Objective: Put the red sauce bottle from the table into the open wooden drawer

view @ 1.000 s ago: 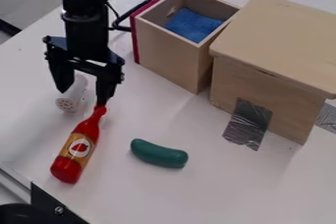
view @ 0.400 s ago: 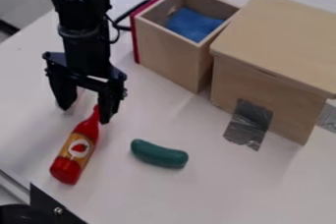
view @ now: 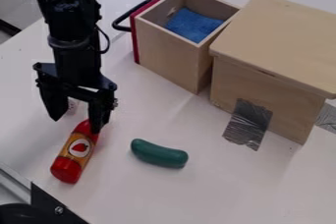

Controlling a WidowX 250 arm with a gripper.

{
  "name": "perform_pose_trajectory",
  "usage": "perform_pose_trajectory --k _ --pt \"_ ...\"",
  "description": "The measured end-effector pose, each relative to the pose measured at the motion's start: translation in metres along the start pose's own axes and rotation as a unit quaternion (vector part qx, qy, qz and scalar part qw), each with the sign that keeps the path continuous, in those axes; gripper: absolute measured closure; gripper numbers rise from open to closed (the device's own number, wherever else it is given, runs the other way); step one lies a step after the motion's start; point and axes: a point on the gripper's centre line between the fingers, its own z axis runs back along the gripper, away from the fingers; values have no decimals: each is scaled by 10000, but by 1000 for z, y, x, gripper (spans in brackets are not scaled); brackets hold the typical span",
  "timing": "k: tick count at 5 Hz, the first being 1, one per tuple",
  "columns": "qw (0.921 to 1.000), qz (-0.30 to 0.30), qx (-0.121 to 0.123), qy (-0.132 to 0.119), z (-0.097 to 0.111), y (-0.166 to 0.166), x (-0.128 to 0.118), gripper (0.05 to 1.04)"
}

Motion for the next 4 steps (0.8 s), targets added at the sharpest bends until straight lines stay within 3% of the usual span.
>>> perform_pose_trajectory --k 4 --pt "9999 3 87 57 -11 -2 -32 84"
